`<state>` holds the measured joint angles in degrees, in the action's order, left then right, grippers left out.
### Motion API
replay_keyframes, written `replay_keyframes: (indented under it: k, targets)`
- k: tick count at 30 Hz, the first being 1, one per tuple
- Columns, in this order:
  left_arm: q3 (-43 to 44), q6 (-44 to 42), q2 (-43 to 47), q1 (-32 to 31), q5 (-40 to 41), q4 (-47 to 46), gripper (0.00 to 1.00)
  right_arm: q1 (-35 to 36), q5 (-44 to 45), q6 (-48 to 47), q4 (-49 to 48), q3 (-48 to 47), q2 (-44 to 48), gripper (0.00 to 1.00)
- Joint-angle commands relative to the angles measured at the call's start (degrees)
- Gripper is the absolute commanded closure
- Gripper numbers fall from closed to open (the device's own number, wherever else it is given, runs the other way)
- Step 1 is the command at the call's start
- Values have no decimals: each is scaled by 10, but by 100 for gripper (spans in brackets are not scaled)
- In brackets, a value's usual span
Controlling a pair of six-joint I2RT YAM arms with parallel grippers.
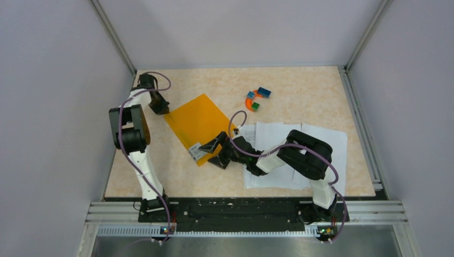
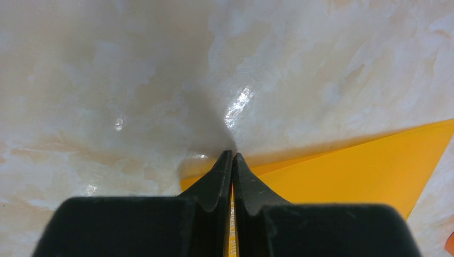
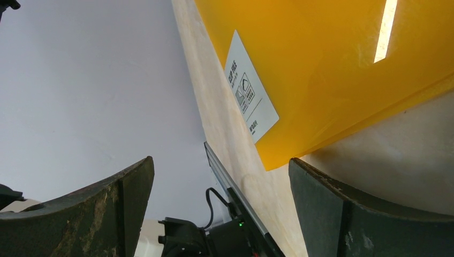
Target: Put the files into the folder
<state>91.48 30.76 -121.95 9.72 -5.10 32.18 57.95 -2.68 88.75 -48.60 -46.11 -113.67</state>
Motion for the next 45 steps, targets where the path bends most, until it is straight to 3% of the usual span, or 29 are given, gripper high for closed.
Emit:
replay_keyframes:
  k: [1, 22, 39, 45]
  targets:
    - [-5, 1, 5, 2, -1, 42, 92, -6, 1, 6, -39, -11, -6, 6]
    - [-7, 3, 2, 2, -7, 41, 92, -5, 2, 10, -19, -25, -29, 6]
    - [-12, 0, 10, 2, -4, 46, 93, -5, 17, 27, -69, -21, -39, 9]
    - [-18, 0, 16, 2, -6, 49, 93, -7, 25, 5, -61, -36, -48, 15]
